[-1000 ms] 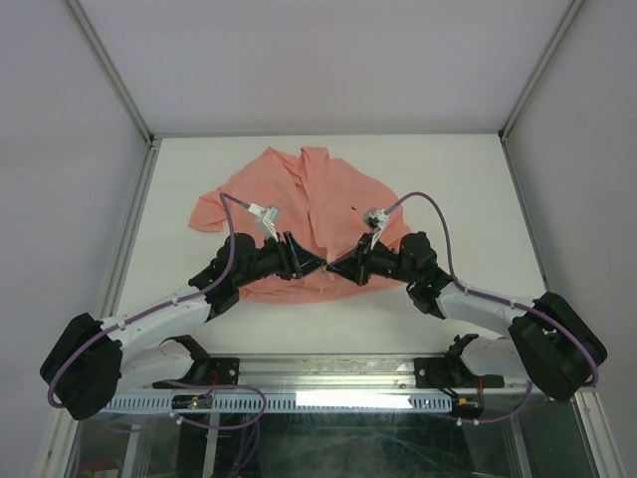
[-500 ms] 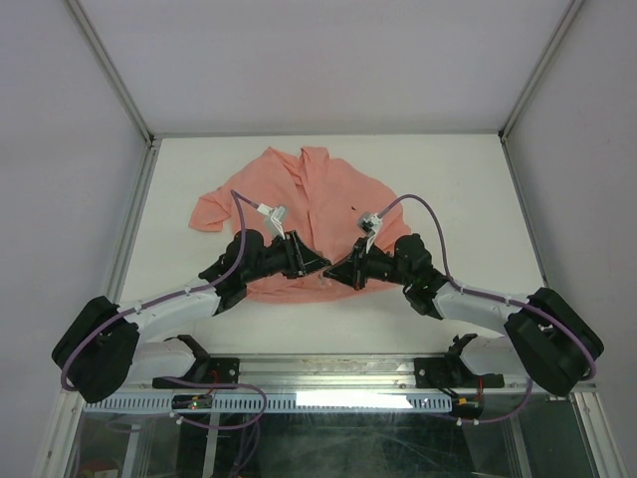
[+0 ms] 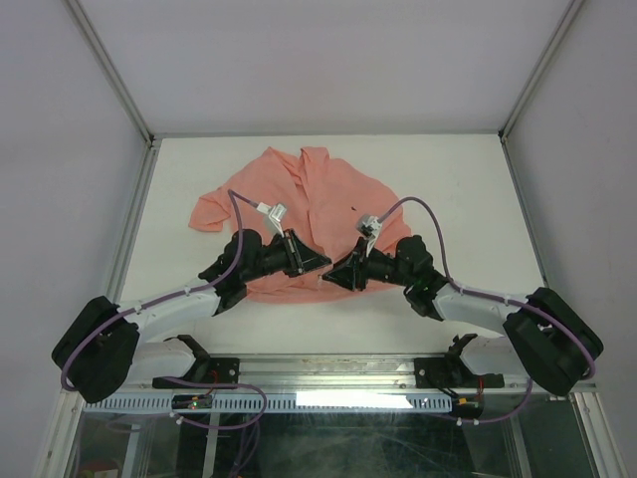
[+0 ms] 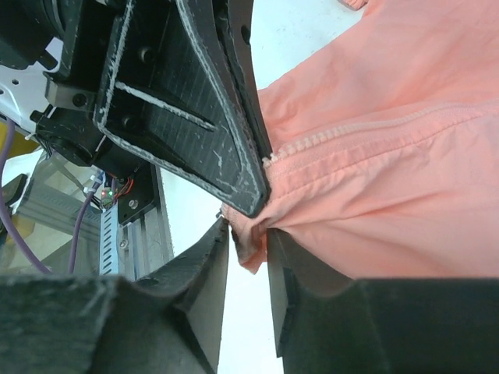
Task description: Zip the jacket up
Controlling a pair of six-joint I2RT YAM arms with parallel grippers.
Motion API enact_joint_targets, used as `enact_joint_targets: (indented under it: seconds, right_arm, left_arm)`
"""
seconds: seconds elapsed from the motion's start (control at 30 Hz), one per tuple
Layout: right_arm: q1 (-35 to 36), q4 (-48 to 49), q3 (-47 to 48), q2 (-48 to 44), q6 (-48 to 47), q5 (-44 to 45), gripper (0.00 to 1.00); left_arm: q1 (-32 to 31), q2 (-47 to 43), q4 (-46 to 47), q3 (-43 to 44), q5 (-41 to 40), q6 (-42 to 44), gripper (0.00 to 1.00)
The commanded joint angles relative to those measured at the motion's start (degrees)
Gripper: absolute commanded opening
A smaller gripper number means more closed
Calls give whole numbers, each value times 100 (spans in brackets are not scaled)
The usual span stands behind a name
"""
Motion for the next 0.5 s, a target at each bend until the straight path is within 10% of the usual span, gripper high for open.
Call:
enact_joint_targets:
  seconds: [0.0,0.47]
  right_arm:
    - [30,500,-58,48,-165,9,31]
    - [31,932,-44,279,-186,-283,41]
  left_arm:
    - [-1,-237,520,-47,154,-241,0]
    - [0,-296,645,-137,240,-365,0]
